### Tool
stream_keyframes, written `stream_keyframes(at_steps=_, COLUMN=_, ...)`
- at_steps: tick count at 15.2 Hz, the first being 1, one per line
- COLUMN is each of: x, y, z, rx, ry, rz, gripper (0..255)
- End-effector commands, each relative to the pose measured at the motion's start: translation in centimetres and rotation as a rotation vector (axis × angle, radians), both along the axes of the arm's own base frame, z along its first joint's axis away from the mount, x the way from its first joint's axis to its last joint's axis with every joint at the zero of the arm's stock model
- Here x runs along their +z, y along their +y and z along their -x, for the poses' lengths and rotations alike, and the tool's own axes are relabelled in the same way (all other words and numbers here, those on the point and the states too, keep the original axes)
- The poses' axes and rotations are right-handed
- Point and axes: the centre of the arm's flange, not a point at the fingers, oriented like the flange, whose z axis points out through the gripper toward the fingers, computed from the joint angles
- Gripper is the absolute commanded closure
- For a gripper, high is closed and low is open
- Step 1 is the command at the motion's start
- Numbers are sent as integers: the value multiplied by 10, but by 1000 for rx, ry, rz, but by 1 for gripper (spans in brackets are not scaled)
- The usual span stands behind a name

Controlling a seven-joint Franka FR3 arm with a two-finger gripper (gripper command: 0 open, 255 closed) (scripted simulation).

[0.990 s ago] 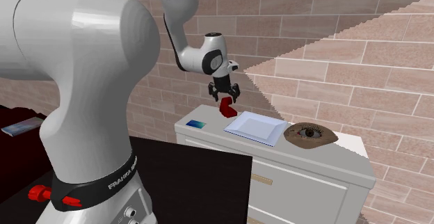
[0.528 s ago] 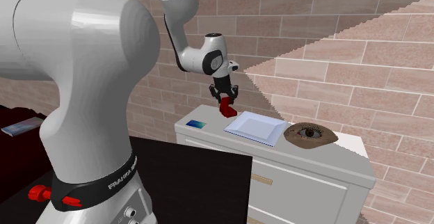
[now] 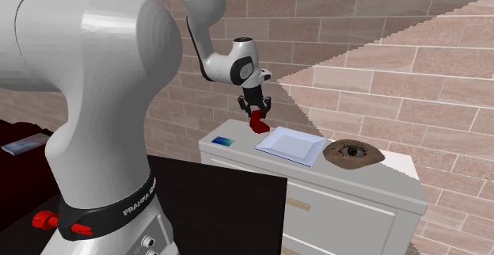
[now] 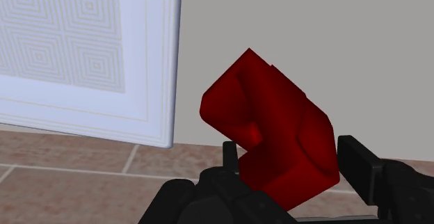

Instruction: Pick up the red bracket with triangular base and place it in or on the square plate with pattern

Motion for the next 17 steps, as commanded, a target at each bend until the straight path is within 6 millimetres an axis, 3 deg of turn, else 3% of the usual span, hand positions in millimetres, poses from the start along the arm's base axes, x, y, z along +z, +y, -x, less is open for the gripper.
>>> stream_keyframes(at_steps=1, x=-1, y=-1, z=0, rx=-1, ry=1, rz=1, gripper=255)
stream_keyframes(at_steps=17, x=83, y=-1, z=0, rx=-1, ry=1, rz=1, gripper=255)
